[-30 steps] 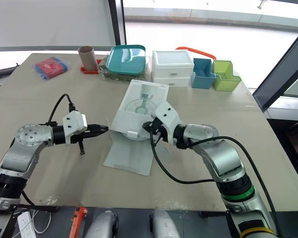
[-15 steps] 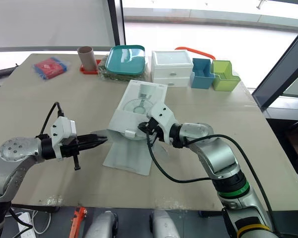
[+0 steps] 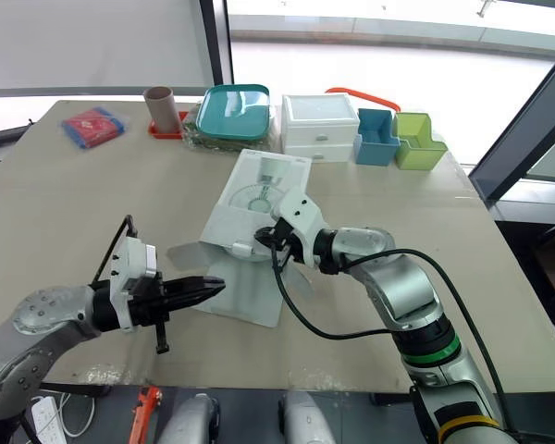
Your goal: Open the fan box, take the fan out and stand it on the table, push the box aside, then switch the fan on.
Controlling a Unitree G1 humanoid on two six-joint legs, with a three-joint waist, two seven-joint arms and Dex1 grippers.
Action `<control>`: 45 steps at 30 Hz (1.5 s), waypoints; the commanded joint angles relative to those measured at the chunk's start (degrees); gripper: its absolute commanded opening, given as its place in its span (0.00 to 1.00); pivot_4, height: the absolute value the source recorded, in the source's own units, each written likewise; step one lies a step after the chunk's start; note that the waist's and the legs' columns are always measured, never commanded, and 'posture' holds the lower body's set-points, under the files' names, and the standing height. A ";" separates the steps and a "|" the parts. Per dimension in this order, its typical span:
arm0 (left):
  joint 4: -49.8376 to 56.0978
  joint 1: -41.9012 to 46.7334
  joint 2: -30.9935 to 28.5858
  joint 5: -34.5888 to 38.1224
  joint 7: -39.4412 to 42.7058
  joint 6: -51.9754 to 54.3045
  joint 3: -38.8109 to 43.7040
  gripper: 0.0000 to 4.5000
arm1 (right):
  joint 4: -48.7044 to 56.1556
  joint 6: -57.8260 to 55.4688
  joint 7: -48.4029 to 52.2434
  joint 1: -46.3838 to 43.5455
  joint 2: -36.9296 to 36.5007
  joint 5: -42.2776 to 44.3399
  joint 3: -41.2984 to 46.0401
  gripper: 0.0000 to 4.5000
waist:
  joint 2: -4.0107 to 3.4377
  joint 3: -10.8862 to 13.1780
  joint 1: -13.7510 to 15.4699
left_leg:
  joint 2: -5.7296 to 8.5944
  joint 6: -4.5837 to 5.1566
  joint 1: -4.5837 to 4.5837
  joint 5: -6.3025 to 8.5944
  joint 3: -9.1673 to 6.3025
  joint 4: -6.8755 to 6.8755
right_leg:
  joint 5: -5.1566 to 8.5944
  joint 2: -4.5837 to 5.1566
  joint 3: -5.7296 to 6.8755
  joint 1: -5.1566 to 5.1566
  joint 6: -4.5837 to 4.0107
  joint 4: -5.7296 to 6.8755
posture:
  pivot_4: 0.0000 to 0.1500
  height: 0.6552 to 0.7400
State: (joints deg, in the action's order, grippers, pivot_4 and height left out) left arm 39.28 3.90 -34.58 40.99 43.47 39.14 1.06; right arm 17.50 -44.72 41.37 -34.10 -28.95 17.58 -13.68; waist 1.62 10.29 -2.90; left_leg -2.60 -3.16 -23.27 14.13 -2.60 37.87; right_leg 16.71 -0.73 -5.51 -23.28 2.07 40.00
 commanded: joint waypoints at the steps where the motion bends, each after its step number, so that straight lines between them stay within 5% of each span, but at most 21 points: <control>1: 1.97 -1.45 2.81 4.04 -5.18 2.40 0.69 0.00 | 1.01 0.07 1.07 -0.59 -0.48 0.15 -0.34 0.01 | 0.00 0.00 -0.01 | 0.00 0.00 0.00 0.00 0.00 0.00 | 0.00 -0.01 0.00 0.00 0.00 0.00 | 1.00 1.00; 7: 1.79 -4.32 7.20 9.84 -12.08 5.23 2.05 0.00 | 1.38 -0.53 1.73 -0.49 -1.15 0.09 -0.45 0.01 | 0.00 0.00 0.02 | 0.01 0.00 0.03 0.00 0.01 0.00 | 0.00 0.00 -0.02 0.02 -0.01 0.00 | 1.00 1.00; 8: 1.62 -4.57 7.69 11.07 -12.98 5.61 2.53 0.16 | 1.39 -0.63 1.81 -0.54 -1.19 0.10 -0.47 0.00 | 0.00 0.00 0.04 | 0.02 0.00 0.03 0.00 0.01 0.00 | 0.00 0.02 -0.03 0.02 0.00 0.00 | 1.00 1.00; 15: -2.13 -6.86 12.14 22.29 -23.67 10.47 5.32 0.64 | 1.19 -0.95 1.95 -1.22 -1.28 0.08 -0.49 0.00 | 0.00 -0.01 0.15 | 0.02 0.00 0.04 0.00 0.00 0.00 | 0.00 0.01 -0.03 0.04 0.00 0.00 | 1.00 1.00; 28: -14.88 -2.96 17.75 32.66 -30.99 10.85 7.51 0.64 | 1.33 -1.60 1.87 -2.85 -1.68 0.14 0.80 0.00 | 0.01 -0.01 0.17 | 0.07 -0.02 0.04 -0.01 -0.01 0.02 | -0.01 0.02 -0.02 0.05 0.00 0.00 | 1.00 1.00; 45: -19.81 -0.03 22.44 31.78 -34.08 10.70 5.12 0.64 | 3.89 -5.11 1.14 -3.51 -2.17 2.81 3.95 0.00 | 0.01 -0.01 0.19 | 0.08 -0.03 0.03 -0.02 -0.01 0.01 | 0.00 0.02 -0.04 0.04 0.00 0.00 | 1.00 1.00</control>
State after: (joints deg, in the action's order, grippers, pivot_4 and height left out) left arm 19.64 3.34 -12.41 72.99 9.52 50.38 5.98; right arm 18.51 -49.31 42.41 -36.15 -30.39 19.16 -12.22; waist 1.63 10.28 -2.71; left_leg -2.52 -3.20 -23.23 14.11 -2.61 37.87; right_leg 16.71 -0.71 -5.55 -23.23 2.07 40.00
